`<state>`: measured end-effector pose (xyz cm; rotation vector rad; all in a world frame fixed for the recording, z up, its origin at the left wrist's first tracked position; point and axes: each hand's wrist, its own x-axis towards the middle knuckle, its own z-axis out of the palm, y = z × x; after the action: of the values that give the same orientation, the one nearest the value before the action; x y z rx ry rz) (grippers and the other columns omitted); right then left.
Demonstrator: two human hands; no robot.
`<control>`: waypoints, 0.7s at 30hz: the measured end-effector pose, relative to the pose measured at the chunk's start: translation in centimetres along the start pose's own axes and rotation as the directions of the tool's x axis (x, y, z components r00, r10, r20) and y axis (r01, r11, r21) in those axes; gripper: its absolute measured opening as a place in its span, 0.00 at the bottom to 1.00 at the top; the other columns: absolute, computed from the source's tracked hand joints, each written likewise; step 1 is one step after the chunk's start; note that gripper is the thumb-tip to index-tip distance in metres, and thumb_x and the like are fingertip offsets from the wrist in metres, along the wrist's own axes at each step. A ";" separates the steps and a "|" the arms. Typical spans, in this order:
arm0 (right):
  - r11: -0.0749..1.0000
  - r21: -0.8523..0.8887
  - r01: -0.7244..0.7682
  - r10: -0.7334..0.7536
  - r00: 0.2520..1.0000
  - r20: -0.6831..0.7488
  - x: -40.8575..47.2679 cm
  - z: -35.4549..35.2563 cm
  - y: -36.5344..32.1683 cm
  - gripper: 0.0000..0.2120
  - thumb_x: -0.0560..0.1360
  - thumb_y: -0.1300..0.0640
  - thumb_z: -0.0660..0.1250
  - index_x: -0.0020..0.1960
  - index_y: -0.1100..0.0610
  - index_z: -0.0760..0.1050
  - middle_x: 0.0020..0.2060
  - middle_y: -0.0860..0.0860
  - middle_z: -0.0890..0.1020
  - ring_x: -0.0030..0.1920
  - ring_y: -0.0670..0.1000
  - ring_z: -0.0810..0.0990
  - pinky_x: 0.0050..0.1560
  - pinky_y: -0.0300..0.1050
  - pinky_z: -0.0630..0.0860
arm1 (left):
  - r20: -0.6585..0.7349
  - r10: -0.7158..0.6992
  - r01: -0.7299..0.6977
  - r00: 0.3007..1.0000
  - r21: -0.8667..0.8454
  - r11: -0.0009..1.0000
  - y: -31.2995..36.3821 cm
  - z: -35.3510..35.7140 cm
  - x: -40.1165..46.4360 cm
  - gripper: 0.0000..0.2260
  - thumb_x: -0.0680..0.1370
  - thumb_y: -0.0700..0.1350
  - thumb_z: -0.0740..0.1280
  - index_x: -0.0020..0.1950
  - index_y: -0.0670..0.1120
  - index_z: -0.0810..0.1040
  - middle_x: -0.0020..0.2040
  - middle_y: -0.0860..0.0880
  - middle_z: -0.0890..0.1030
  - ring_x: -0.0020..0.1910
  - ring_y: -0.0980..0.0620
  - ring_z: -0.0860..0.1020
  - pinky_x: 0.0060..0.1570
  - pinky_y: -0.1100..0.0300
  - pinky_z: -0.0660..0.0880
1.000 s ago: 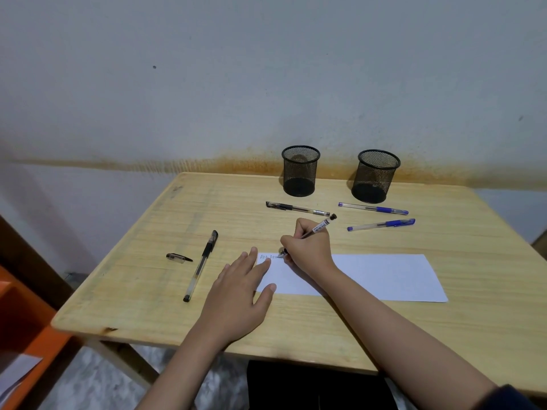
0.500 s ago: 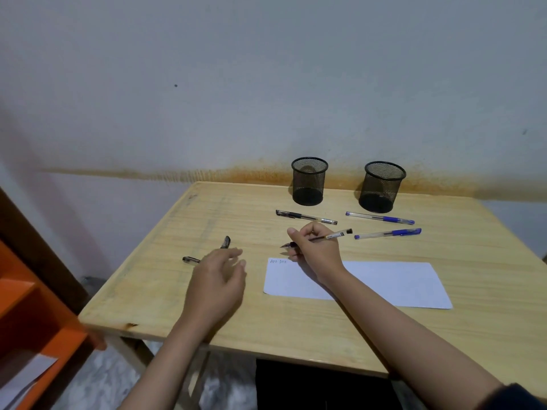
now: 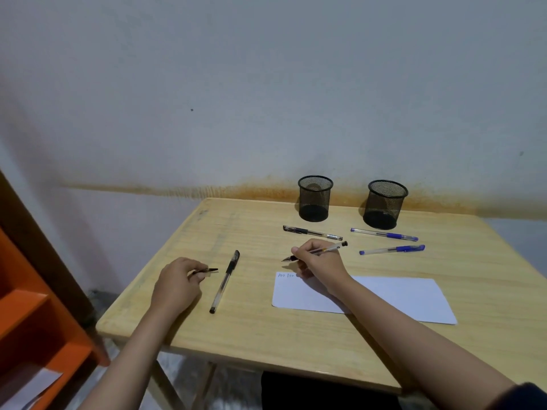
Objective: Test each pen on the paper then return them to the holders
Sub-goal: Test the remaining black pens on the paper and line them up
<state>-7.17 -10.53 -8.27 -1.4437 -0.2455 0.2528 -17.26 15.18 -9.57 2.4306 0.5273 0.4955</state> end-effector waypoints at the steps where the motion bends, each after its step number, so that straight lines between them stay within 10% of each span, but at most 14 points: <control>1: 0.999 -0.051 0.012 -0.012 1.000 -0.004 0.1 0.1 -0.3 0.09 0.74 0.65 0.69 0.42 0.72 0.75 0.27 0.59 0.75 0.24 0.50 0.74 0.24 0.38 0.71 | -0.011 -0.009 0.009 1.000 -0.062 0.998 0.4 -0.2 -0.1 0.06 0.74 0.40 0.68 0.49 0.47 0.82 0.49 0.50 0.80 0.50 0.50 0.77 0.43 0.64 0.69; 7: 0.967 -0.177 0.183 -0.152 0.972 0.177 -0.6 0.8 -2.9 0.06 0.74 0.64 0.69 0.41 0.56 0.82 0.34 0.55 0.83 0.33 0.49 0.77 0.33 0.40 0.73 | -0.018 0.013 -0.019 1.000 -0.343 0.939 4.0 -0.7 -1.4 0.07 0.73 0.38 0.70 0.48 0.46 0.83 0.45 0.52 0.83 0.44 0.58 0.79 0.41 0.65 0.72; 21: 0.934 -0.173 0.312 -0.274 0.938 0.210 -3.5 0.6 -4.0 0.03 0.73 0.66 0.69 0.40 0.62 0.79 0.33 0.54 0.84 0.34 0.44 0.81 0.34 0.33 0.73 | 0.044 0.152 -0.100 0.987 -0.570 0.816 8.8 1.3 -3.3 0.11 0.71 0.34 0.71 0.42 0.51 0.84 0.41 0.57 0.84 0.40 0.58 0.80 0.40 0.71 0.74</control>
<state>-10.59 -11.54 -4.28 -1.5644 -0.6493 0.1159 -17.22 6.44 -5.80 1.9018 0.1420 0.5106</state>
